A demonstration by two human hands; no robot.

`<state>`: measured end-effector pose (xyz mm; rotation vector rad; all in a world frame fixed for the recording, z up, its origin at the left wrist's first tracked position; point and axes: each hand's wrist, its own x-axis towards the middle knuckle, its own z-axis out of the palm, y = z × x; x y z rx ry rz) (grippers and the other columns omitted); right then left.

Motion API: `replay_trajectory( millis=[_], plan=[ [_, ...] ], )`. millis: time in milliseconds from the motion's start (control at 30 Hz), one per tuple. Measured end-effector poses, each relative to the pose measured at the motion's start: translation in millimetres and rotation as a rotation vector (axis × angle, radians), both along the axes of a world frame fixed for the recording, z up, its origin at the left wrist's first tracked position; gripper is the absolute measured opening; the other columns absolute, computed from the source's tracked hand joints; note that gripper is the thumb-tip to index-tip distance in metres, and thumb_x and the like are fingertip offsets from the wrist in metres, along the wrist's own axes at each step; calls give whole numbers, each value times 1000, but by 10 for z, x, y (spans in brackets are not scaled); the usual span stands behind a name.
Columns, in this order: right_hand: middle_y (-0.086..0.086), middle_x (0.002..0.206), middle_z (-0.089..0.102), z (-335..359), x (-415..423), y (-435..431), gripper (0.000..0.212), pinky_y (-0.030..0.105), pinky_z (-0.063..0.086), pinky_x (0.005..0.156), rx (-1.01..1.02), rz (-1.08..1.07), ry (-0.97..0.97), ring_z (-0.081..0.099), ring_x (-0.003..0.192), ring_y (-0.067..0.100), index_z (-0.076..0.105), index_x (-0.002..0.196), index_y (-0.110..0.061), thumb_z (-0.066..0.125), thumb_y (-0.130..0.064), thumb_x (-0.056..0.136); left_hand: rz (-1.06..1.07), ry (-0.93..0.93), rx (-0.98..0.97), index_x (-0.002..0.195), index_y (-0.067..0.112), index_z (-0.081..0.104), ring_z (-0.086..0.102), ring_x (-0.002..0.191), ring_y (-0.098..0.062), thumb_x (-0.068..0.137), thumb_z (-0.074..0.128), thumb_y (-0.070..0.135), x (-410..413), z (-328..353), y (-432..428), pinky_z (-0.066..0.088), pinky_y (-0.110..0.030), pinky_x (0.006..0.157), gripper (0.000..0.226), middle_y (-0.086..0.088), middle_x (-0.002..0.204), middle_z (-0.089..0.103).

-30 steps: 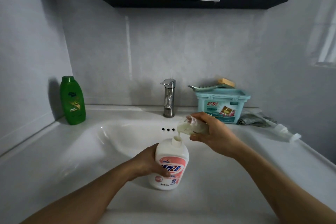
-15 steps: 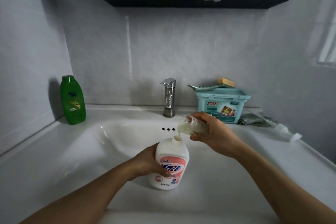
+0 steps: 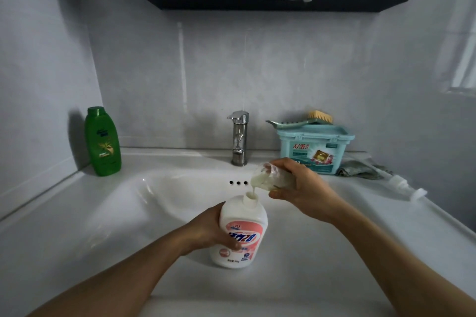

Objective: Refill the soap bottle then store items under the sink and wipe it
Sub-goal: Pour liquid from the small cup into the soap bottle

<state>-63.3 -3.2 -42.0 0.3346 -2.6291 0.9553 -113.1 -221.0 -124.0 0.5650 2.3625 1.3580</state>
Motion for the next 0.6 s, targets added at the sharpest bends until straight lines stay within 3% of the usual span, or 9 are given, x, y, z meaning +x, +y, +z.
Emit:
replay_trajectory(
  millis=[200,400,600],
  plan=[
    [-16,105,46,-4,1,-1,55,11,41,71,5,-3,-5,48,95,4,47,124,-28,74,-22,77,14,-4,-9,121,27,56,67,100,-9,61,87,5,-13,-6,1,55,-29,86,71,7,106,72],
    [-18,103,45,-9,-3,1,54,8,39,68,6,-5,0,48,92,3,47,123,-29,74,-22,77,1,-9,-4,122,27,55,66,98,-6,63,86,5,1,5,-1,55,-23,80,71,7,107,72],
    [-18,102,46,-16,-9,6,54,10,40,71,6,1,0,48,93,3,48,123,-29,74,-22,76,10,4,-7,118,28,57,66,101,-11,62,86,4,1,7,4,54,-36,92,68,5,107,72]
  ],
)
